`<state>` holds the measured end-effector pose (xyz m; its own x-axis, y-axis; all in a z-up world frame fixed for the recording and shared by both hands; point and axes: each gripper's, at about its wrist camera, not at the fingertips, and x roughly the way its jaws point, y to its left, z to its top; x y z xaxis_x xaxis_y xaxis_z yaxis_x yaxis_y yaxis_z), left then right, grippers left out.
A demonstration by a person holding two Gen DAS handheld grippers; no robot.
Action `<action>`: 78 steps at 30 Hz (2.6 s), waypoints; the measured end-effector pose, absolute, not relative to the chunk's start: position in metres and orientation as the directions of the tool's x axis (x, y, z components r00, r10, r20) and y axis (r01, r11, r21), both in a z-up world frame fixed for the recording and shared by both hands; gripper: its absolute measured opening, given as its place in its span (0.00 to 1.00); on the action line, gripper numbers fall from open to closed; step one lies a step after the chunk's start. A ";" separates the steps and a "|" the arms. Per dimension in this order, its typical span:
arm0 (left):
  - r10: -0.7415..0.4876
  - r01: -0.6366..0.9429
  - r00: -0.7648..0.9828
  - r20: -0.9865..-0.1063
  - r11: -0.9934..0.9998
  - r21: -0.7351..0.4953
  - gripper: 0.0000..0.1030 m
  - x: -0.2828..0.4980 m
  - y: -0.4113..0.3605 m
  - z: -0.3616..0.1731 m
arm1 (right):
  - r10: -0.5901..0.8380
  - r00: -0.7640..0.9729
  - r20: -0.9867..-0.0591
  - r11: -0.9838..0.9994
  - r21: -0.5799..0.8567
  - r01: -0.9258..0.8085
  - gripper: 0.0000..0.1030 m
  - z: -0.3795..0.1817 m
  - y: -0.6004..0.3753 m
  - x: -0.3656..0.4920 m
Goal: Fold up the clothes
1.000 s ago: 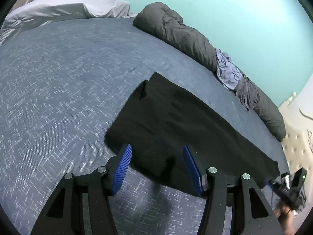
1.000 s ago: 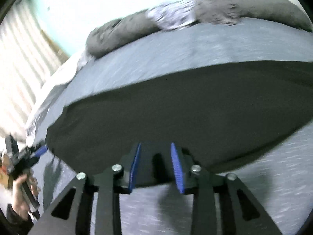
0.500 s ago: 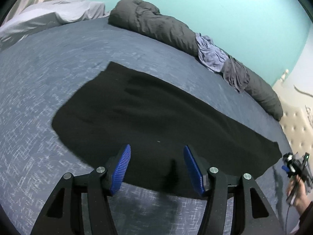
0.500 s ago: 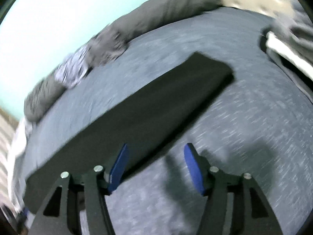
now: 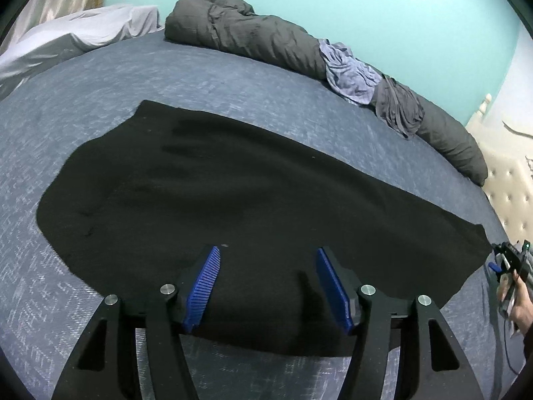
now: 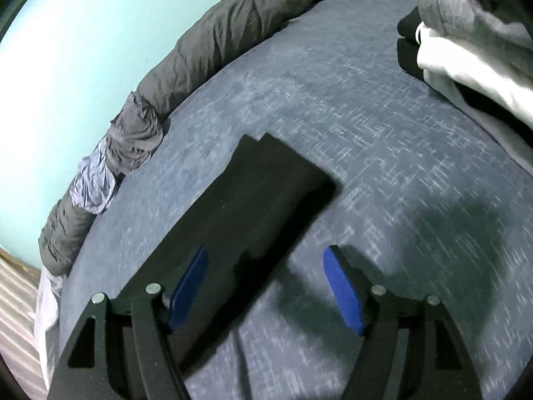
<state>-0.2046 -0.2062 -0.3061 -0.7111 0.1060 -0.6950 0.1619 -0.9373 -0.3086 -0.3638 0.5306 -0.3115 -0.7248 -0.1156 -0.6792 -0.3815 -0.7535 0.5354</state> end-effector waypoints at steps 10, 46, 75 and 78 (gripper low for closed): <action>0.102 0.141 -0.698 -0.708 -0.951 -0.276 0.63 -0.218 -0.191 -0.311 | -0.121 -0.735 -0.667 -0.775 0.526 -0.350 0.70 -0.324 0.535 -0.390; 0.119 0.128 -0.763 -0.636 -0.936 -0.329 0.63 -0.181 -0.220 -0.281 | 0.095 -0.836 -0.541 -0.952 0.196 -0.235 0.06 -0.082 0.530 -0.337; 0.099 0.237 -0.748 -0.656 -0.884 -0.403 0.63 -0.148 -0.298 -0.294 | -0.322 -0.656 -0.682 -0.895 -0.007 0.446 0.07 -0.118 0.051 -0.352; 0.100 0.239 -0.750 -0.654 -0.880 -0.410 0.63 -0.146 -0.300 -0.294 | -0.366 -0.617 -0.697 -0.863 0.005 0.506 0.07 -0.135 0.008 -0.346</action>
<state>-0.1462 -0.3000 -0.2935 -0.7502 0.1004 -0.6536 0.2392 -0.8803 -0.4097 -0.3461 0.0085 -0.1352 -0.6170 -0.3658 -0.6968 0.5056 -0.8628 0.0054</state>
